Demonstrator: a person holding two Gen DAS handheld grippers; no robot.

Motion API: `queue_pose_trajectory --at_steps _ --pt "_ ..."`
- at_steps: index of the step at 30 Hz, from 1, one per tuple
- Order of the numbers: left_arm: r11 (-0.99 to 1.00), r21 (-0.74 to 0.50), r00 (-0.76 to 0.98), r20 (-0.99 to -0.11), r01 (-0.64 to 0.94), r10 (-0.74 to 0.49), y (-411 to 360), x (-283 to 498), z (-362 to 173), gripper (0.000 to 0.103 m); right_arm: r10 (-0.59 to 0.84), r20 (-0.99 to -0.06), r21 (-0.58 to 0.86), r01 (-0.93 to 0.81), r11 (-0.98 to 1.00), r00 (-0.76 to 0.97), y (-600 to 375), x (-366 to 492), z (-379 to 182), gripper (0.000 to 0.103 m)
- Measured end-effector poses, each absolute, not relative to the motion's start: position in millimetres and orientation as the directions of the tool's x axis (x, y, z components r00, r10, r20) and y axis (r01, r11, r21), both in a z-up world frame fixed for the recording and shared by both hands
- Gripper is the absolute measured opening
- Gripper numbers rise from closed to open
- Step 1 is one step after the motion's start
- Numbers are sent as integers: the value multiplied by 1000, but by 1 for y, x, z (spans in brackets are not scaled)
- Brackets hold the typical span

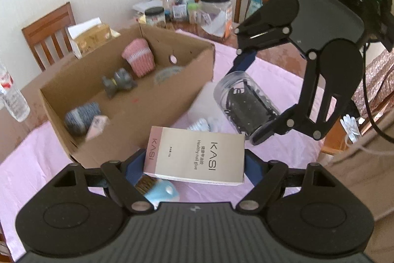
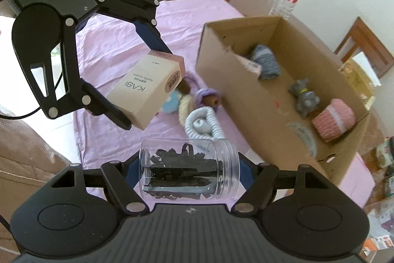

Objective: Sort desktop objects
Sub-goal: 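Carry the KASI box and clip jar with both tools over the cardboard box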

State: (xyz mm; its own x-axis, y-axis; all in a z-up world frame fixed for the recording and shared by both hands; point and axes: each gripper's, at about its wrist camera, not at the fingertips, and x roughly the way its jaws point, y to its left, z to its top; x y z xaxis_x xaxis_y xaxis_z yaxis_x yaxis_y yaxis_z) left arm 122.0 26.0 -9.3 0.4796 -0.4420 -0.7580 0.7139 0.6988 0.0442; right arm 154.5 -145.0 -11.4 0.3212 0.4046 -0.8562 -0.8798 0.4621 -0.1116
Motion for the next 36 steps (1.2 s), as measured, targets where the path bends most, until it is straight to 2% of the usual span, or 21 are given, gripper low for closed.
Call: queue_pose_trajectory --at_steps 17,36 --pt "747 97 589 -685 658 -430 27 172 27 81 425 -795 -195 -846 496 433 -147 202 39 79" --pt "829 71 618 -702 555 -353 37 248 15 82 456 -772 -184 -842 506 443 -148 275 44 79"
